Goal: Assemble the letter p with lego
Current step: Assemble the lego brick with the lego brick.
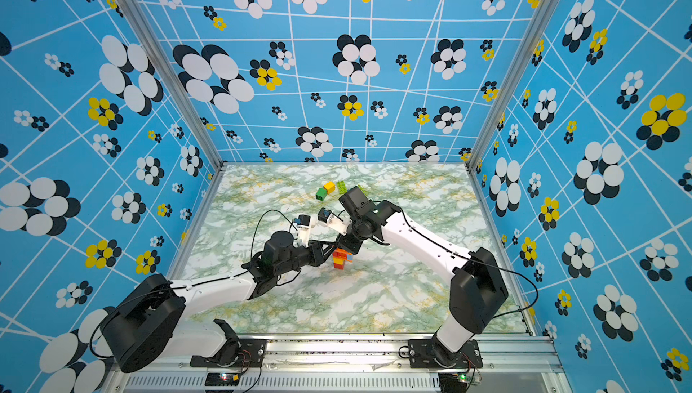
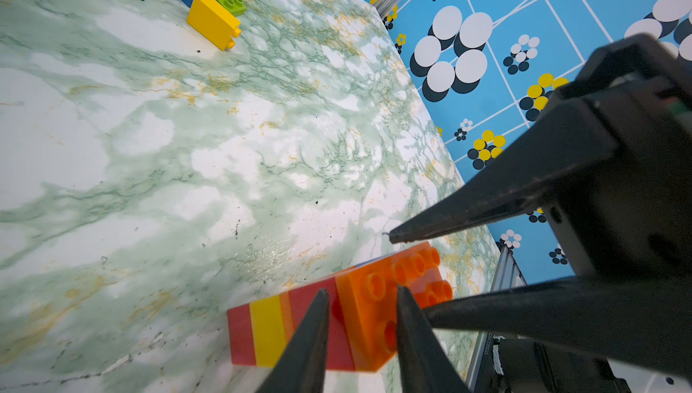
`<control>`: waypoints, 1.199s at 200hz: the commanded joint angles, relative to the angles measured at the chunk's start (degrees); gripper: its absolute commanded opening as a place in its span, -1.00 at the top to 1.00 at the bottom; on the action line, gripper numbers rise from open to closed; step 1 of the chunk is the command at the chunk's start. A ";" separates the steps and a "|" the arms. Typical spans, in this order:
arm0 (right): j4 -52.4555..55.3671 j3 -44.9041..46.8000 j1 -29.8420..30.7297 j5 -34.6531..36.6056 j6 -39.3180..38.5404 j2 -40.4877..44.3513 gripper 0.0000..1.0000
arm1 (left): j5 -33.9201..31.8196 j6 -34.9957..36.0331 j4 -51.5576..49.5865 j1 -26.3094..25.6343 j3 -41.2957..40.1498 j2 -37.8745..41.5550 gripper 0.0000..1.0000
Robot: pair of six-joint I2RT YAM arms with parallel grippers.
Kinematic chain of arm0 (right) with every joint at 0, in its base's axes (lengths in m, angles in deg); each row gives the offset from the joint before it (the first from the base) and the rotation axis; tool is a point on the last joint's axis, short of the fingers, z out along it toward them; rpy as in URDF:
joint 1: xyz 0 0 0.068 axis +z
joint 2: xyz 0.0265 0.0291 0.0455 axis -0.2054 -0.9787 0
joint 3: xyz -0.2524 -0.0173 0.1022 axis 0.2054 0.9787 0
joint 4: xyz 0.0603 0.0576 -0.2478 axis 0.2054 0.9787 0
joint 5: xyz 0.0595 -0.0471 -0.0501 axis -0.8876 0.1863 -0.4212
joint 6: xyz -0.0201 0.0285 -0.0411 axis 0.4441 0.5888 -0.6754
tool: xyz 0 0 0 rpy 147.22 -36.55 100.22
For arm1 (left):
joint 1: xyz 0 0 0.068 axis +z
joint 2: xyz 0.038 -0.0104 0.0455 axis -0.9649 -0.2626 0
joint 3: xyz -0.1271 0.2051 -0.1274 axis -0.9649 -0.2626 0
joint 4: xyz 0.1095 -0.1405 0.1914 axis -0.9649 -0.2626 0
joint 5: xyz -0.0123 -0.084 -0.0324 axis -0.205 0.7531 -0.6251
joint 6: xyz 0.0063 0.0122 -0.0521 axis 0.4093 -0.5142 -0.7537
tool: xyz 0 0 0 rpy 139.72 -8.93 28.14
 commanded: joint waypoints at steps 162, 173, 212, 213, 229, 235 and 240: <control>-0.87 0.08 -1.33 1.33 3.86 -0.60 0.31 | -1.25 2.54 -10.44 -1.12 -2.76 -2.05 0.38; -0.70 0.45 -1.33 1.67 3.78 -1.22 0.32 | -1.31 2.54 -10.43 -1.06 -2.82 -2.14 0.38; 0.47 2.56 -0.82 3.04 3.16 -3.69 0.36 | -1.20 2.59 -10.48 -1.15 -2.72 -2.31 0.38; 0.46 2.68 -0.85 3.04 3.16 -3.70 0.37 | -1.22 2.61 -10.51 -1.15 -2.69 -2.30 0.38; 0.08 3.93 -0.43 3.13 3.29 -3.95 0.39 | -1.32 2.84 -10.70 -1.32 -2.75 -2.39 0.39; 0.01 4.32 -0.37 3.42 3.33 -3.90 0.39 | -1.41 2.97 -10.86 -1.39 -2.67 -2.38 0.39; -0.23 4.64 -0.36 3.61 3.40 -4.04 0.40 | -1.48 3.04 -11.04 -1.41 -2.66 -2.51 0.39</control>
